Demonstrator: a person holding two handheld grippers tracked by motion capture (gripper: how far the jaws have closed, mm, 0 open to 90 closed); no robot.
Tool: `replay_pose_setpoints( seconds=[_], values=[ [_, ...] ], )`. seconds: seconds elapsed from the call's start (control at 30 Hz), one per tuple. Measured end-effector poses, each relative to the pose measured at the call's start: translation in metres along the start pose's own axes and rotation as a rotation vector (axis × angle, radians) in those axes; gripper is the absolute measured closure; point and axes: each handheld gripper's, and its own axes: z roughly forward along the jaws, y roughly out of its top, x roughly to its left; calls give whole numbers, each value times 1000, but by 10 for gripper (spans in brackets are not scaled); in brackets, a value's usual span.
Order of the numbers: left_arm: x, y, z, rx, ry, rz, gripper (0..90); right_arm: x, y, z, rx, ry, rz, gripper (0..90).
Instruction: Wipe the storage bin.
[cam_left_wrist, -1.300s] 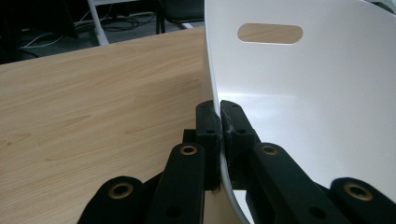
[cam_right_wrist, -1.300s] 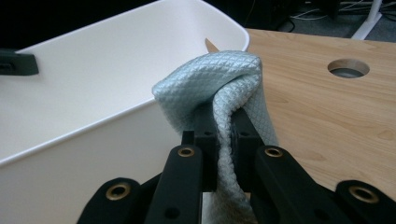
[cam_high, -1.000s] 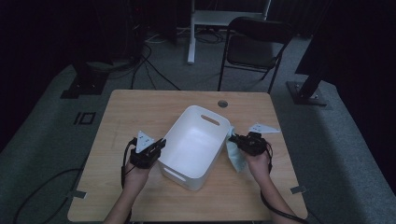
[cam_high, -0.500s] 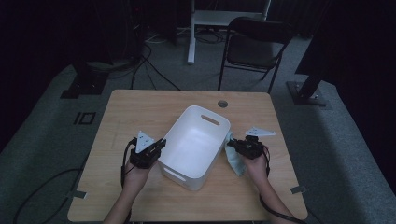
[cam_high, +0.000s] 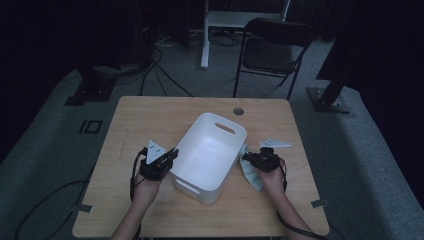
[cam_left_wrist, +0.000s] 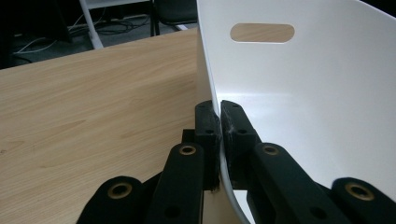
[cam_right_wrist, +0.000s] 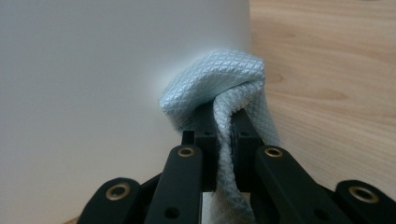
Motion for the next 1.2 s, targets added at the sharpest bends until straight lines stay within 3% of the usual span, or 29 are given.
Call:
replay_pose_setpoints(
  seconds=[0.2, 0.47, 0.7, 0.77, 1.2],
  values=[
    [-1, 0, 0, 1, 10, -9, 867, -1, -1, 2, 21, -2, 14, 849],
    [-1, 0, 0, 3, 15, -9, 868, 13, 4, -11, -3, 30, -14, 848],
    [-2, 1, 1, 5, 12, -5, 868, 29, 19, -37, -135, 85, -48, 848],
    [-2, 1, 1, 6, 11, -3, 868, 34, 20, -40, -149, 81, -59, 848],
    [-3, 1, 1, 3, 8, 8, 868, 20, 7, -22, -82, 54, -31, 848]
  ],
)
